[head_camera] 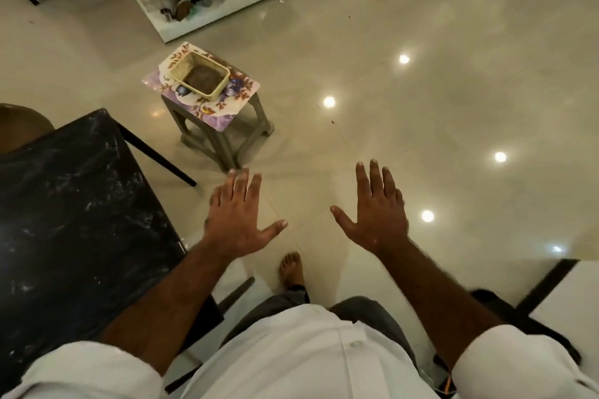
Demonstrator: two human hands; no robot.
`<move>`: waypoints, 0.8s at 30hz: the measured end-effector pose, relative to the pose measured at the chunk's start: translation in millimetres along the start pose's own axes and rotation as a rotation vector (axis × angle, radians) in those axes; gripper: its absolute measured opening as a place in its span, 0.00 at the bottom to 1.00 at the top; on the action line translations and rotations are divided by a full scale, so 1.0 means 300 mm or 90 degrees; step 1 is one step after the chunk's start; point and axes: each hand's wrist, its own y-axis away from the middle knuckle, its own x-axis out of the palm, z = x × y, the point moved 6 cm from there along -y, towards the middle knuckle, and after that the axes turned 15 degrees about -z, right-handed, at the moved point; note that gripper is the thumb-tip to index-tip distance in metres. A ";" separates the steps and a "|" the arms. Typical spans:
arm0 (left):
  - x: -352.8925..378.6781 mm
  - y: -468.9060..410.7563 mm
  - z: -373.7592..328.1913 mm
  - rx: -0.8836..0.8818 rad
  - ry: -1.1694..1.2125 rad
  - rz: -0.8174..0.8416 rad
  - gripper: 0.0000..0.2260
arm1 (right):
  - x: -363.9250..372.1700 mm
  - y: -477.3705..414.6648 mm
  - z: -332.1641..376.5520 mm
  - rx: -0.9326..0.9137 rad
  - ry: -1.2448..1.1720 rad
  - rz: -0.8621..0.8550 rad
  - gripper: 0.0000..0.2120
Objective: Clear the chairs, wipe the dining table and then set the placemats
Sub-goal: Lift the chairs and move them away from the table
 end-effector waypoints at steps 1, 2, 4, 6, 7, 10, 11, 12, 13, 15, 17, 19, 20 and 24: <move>-0.022 -0.077 0.018 -0.001 -0.002 -0.023 0.55 | -0.004 -0.088 0.013 -0.009 -0.007 -0.007 0.53; -0.039 -0.151 0.034 -0.006 -0.003 -0.044 0.55 | -0.007 -0.178 0.027 -0.017 -0.013 -0.011 0.53; -0.049 -0.286 0.071 -0.023 -0.010 -0.073 0.56 | -0.007 -0.345 0.062 -0.046 -0.018 -0.015 0.53; -0.039 -0.408 0.108 -0.047 -0.016 -0.087 0.56 | 0.010 -0.513 0.095 -0.082 -0.019 -0.009 0.54; -0.035 -0.467 0.125 -0.060 -0.019 -0.093 0.56 | 0.020 -0.598 0.111 -0.098 -0.020 -0.006 0.55; -0.028 -0.643 0.173 -0.094 -0.020 -0.103 0.57 | 0.055 -0.845 0.155 -0.147 -0.030 0.002 0.55; -0.027 -0.708 0.187 -0.109 -0.024 -0.105 0.57 | 0.067 -0.933 0.165 -0.164 -0.032 0.007 0.55; -0.024 -0.774 0.201 -0.125 -0.027 -0.103 0.57 | 0.077 -1.024 0.177 -0.181 -0.033 0.016 0.55; -0.025 -0.827 0.210 -0.140 -0.027 -0.101 0.57 | 0.083 -1.100 0.188 -0.199 -0.034 0.022 0.55; -0.038 -0.950 0.228 -0.179 -0.019 -0.105 0.58 | 0.087 -1.270 0.211 -0.237 -0.037 0.034 0.55; -0.055 -1.064 0.246 -0.220 -0.011 -0.124 0.57 | 0.095 -1.431 0.237 -0.277 -0.029 0.051 0.55; -0.069 -1.179 0.272 -0.252 0.005 -0.126 0.57 | 0.107 -1.591 0.273 -0.325 -0.026 0.059 0.55; -0.075 -1.230 0.283 -0.266 0.009 -0.133 0.56 | 0.112 -1.663 0.294 -0.348 -0.021 0.064 0.55; -0.071 -1.426 0.373 -0.322 0.011 -0.166 0.56 | 0.167 -1.950 0.401 -0.405 -0.020 0.080 0.56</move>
